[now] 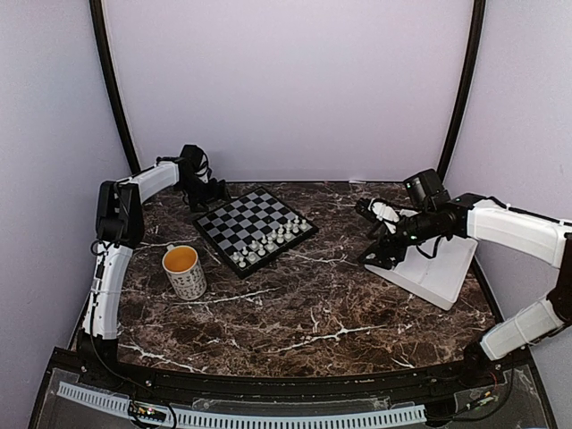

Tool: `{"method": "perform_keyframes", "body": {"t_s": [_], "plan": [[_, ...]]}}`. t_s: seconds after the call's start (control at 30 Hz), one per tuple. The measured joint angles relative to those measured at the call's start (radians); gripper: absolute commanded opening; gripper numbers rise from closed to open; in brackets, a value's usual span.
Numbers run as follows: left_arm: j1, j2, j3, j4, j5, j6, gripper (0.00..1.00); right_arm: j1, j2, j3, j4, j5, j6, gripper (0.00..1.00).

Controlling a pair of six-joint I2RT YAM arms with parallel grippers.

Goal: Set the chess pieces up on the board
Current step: Move the chessboard to the center of the board.

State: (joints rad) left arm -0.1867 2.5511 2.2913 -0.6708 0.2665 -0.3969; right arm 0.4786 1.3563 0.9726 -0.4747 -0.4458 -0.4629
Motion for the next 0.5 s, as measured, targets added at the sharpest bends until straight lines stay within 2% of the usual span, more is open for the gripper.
{"method": "perform_keyframes", "body": {"t_s": [0.33, 0.5], "plan": [[-0.008, 0.001, -0.003, -0.023, 0.09, 0.048, 0.93, 0.0, 0.026, -0.007, 0.02, -0.01, 0.009, 0.83], [-0.026, -0.037, -0.073, -0.012, 0.105, 0.082, 0.9, 0.0, 0.044, -0.011, 0.041, -0.008, 0.023, 0.83]]}}
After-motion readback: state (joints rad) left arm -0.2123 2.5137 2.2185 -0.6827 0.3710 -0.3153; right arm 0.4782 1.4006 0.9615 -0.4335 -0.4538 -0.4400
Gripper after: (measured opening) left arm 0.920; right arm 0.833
